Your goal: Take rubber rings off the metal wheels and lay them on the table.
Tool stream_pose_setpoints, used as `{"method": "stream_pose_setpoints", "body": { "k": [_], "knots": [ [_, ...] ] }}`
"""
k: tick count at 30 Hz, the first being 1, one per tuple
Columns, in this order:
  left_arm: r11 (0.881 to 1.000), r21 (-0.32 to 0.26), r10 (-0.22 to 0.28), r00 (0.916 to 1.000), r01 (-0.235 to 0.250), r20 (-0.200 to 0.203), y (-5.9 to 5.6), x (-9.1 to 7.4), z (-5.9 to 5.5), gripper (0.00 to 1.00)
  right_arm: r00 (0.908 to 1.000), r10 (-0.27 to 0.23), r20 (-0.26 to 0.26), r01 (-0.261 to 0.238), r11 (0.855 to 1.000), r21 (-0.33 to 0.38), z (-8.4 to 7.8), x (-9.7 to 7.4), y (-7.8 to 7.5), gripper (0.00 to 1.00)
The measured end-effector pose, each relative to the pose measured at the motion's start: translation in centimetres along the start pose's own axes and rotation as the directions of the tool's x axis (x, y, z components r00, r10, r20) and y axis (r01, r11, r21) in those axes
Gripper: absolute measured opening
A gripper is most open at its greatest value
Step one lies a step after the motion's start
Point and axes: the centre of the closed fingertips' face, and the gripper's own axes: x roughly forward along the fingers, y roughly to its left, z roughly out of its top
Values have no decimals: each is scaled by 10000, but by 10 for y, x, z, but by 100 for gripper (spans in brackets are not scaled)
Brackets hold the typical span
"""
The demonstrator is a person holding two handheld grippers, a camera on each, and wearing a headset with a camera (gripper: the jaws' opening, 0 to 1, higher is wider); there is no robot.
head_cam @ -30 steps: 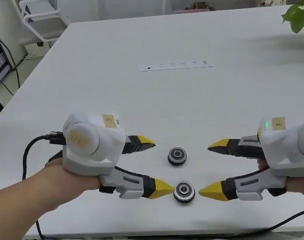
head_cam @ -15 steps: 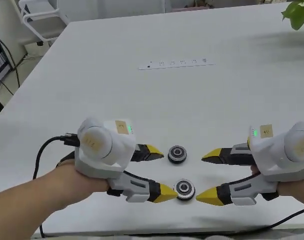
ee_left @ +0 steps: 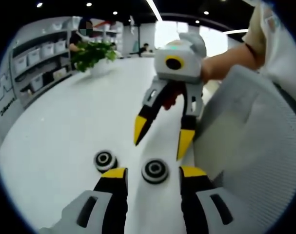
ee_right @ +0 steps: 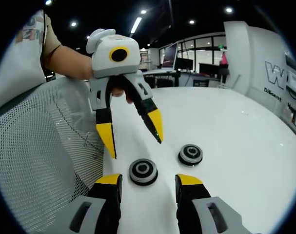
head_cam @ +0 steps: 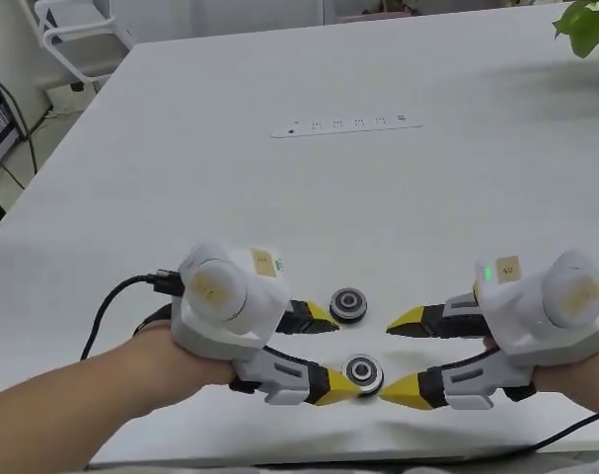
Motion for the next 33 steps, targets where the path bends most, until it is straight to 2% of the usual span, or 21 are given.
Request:
{"method": "stream_pose_setpoints", "body": {
  "k": [18,28,33],
  "knots": [
    [9993,26,-383,9990,384,-243,-9,18,-7,27,10000,96,-4,-96,9996,266,-6,3,5,41],
    [9994,55,-342,9988,344,-355,-8,23,-10,22,10000,90,22,-91,9993,349,-8,4,6,41],
    [9998,95,-170,9994,173,-312,-6,23,-10,18,10000,77,9,-78,9993,373,-8,4,6,40]
  ]
}}
